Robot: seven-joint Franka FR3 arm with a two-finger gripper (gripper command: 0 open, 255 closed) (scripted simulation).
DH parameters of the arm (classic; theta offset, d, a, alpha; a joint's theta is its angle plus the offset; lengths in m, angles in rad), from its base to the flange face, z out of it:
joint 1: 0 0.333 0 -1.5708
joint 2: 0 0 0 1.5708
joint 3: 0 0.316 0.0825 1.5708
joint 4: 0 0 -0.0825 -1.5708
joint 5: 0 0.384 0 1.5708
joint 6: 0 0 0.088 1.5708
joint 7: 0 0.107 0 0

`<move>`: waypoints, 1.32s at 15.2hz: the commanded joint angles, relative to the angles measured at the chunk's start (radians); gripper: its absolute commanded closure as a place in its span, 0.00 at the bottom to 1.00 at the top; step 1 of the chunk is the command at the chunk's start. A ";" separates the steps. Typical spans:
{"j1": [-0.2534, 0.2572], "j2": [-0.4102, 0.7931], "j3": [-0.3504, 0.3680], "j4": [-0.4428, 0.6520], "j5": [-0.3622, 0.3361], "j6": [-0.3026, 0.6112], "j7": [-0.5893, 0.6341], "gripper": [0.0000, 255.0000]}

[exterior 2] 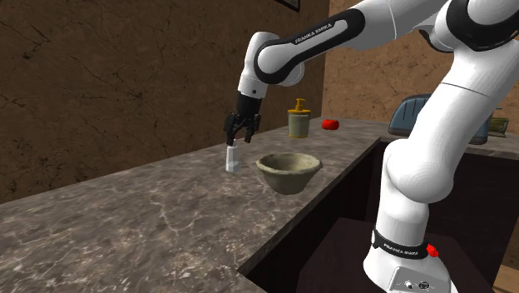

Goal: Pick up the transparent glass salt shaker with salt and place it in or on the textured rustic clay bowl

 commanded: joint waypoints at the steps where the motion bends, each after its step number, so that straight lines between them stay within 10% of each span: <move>1: 0.002 0.024 0.002 -0.009 0.003 0.035 0.003 0.00; 12: 0.005 0.055 0.003 -0.028 0.008 0.085 0.000 0.00; 13: 0.005 0.055 0.003 -0.028 0.008 0.085 0.000 1.00; 20: 0.005 0.056 0.003 -0.028 0.008 0.086 0.000 1.00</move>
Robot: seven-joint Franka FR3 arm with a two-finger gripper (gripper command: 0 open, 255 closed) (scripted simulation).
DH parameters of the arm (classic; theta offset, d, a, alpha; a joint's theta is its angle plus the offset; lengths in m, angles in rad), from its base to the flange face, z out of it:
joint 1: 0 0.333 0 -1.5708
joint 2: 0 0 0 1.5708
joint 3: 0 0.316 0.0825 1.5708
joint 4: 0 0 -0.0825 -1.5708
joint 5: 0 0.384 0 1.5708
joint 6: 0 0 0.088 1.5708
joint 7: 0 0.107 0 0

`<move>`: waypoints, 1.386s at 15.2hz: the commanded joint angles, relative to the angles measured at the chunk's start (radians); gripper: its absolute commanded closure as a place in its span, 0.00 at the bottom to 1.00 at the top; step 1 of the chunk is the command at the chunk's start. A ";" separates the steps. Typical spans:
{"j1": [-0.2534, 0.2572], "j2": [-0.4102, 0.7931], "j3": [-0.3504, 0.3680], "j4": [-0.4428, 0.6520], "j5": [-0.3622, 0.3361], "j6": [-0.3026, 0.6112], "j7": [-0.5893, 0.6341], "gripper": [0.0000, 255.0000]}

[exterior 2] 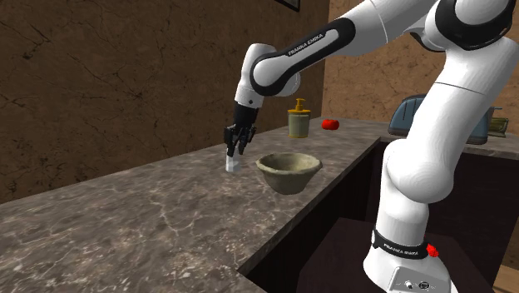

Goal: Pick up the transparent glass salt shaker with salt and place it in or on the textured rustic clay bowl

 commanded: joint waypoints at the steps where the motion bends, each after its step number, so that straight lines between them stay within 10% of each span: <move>1: 0.000 0.001 0.000 0.000 0.000 0.000 0.000 1.00; 21: -0.005 -0.052 0.003 0.211 -0.015 -0.263 0.023 1.00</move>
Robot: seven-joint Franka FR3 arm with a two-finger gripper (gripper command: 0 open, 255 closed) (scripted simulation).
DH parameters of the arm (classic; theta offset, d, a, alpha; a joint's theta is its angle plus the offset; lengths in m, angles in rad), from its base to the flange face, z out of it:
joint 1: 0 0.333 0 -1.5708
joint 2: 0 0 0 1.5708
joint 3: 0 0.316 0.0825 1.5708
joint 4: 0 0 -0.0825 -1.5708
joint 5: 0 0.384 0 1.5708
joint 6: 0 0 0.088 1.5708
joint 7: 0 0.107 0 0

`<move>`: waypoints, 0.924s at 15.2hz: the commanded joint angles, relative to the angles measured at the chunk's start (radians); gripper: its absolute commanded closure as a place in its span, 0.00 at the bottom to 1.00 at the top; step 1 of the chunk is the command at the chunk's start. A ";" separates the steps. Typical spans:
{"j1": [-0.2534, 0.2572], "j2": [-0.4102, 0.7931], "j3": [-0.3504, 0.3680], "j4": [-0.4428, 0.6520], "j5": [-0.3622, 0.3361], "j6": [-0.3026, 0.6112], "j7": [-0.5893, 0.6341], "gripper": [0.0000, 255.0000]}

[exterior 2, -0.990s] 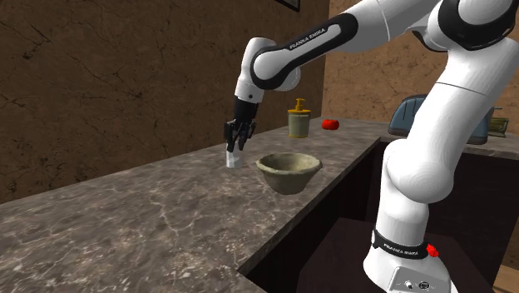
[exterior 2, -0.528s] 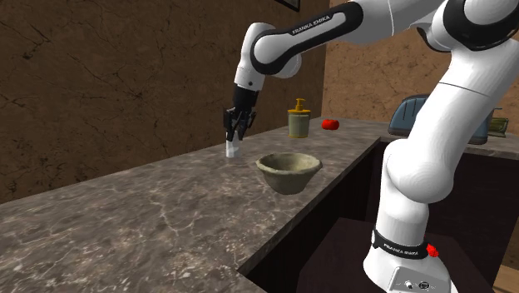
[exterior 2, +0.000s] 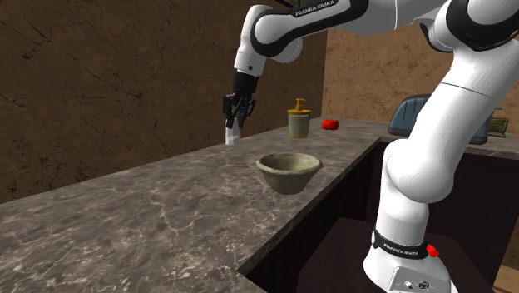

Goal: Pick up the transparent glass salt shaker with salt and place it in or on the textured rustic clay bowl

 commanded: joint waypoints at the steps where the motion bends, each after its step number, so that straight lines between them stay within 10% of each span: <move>1: 0.000 0.001 0.000 0.027 -0.001 -0.027 0.001 1.00; 14: 0.000 0.014 0.000 0.209 -0.005 -0.194 0.012 1.00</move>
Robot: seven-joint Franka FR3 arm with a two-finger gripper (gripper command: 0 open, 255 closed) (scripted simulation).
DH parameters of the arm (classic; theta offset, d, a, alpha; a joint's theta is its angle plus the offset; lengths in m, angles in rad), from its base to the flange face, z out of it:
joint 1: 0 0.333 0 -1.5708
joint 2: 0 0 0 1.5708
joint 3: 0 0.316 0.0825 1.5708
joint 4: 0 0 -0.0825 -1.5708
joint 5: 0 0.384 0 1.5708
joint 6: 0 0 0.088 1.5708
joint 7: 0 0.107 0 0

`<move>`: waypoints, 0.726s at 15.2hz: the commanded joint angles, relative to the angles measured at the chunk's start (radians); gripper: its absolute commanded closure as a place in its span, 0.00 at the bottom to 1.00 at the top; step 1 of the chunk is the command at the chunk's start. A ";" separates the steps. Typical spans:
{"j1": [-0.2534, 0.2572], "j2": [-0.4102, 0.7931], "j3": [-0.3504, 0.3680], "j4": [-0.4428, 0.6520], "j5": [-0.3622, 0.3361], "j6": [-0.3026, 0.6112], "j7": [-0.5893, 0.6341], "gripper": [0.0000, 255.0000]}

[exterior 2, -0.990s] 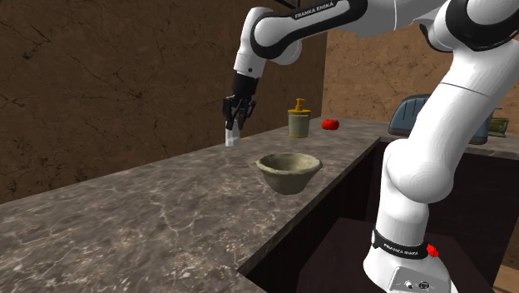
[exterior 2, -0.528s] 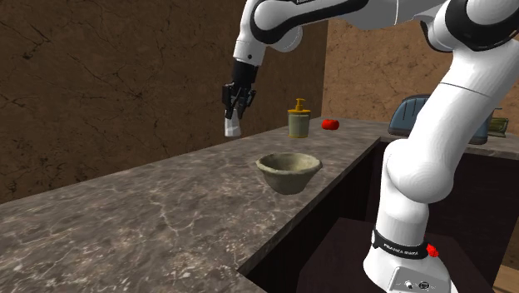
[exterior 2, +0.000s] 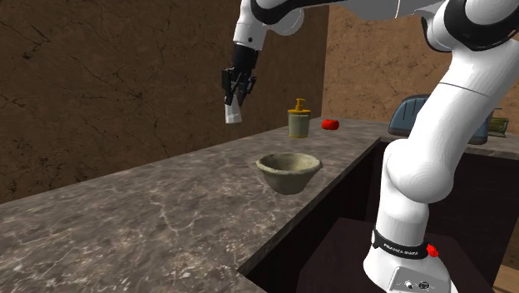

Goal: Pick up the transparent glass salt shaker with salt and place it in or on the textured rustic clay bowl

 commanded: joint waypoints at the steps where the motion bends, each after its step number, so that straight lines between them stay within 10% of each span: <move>1: 0.002 -0.033 0.006 -0.017 -0.001 -0.016 0.009 1.00; 11: 0.024 -0.402 0.078 -0.260 0.015 -0.137 0.102 1.00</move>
